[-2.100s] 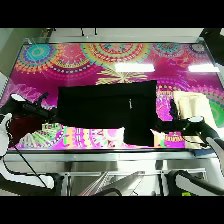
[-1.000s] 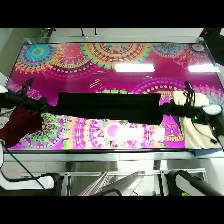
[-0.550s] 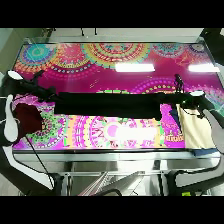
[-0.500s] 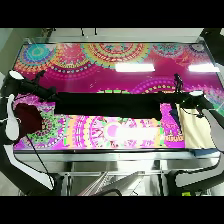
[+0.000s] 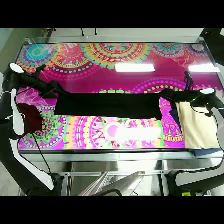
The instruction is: Fold the shirts.
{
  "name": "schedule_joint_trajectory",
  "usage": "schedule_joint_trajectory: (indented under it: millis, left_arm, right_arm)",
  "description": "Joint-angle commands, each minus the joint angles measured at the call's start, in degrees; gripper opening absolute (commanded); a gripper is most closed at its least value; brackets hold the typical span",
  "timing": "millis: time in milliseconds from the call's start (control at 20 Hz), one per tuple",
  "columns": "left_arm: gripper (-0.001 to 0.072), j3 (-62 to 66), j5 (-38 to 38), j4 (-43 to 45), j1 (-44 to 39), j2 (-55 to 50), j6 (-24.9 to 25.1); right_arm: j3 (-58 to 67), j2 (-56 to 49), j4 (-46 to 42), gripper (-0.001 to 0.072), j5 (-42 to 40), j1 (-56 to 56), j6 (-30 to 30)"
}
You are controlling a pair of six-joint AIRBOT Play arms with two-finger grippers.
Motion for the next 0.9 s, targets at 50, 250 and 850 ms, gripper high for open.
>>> schedule_joint_trajectory:
  millis: [50, 250, 850]
  left_arm:
    - [0.0694, 2.91, -1.55, -0.24, -2.36, -0.15, -2.32]
    - [0.0693, 2.58, -1.31, -0.24, -5.66, -0.2, -2.29]
    - [0.0012, 2.58, 10.97, -0.04, -25.49, -0.63, -2.23]
  right_arm:
    - [-0.57, -3.96, -4.33, 0.07, 6.8, -0.28, 4.85]
    - [-0.57, -8.02, 2.62, 0.07, 7.21, 0.92, 1.99]
    - [2.23, -8.55, 2.62, 0.0022, 10.29, 0.85, 1.16]
